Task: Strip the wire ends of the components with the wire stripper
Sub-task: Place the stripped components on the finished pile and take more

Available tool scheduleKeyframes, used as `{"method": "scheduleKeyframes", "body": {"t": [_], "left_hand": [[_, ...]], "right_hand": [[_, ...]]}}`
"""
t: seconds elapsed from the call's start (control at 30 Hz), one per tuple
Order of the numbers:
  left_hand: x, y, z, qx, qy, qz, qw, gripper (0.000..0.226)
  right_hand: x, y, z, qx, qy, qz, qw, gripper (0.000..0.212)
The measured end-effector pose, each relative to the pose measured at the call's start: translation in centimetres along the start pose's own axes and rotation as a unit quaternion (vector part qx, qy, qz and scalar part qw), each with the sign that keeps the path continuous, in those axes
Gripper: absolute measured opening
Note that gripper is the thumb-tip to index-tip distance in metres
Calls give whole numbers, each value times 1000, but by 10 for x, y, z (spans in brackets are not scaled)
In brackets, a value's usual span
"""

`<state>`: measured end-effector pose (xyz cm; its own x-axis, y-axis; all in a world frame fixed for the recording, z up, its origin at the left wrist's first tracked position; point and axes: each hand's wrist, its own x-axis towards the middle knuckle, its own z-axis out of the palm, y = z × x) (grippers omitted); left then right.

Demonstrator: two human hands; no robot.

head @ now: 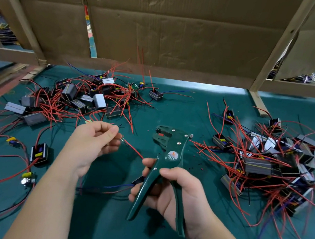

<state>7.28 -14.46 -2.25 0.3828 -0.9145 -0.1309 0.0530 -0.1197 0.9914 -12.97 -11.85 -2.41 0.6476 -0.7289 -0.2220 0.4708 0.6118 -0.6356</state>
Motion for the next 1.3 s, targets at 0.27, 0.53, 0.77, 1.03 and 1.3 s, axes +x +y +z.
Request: {"method": "scheduleKeyframes", "body": {"t": [0.27,0.53,0.77,1.03,1.3], "left_hand": [[-8,2,-16,53,-157,-85,983,27],[-4,3,-2,-40,-5,-80,996,32],[5,2,-7,-33,160,1,987,40],[-10,9,14,-24,-35,-124,991,43],[-23,11,28,-153,-131,-97,975,24]], "right_hand": [[0,-12,-10,38,35,-36,998,45],[0,-2,-8,7,-2,11,1000,43],[1,-5,-6,37,-25,-27,999,63],[3,-6,-8,46,-33,-41,998,73],[4,3,-4,7,-79,-16,997,69]]}}
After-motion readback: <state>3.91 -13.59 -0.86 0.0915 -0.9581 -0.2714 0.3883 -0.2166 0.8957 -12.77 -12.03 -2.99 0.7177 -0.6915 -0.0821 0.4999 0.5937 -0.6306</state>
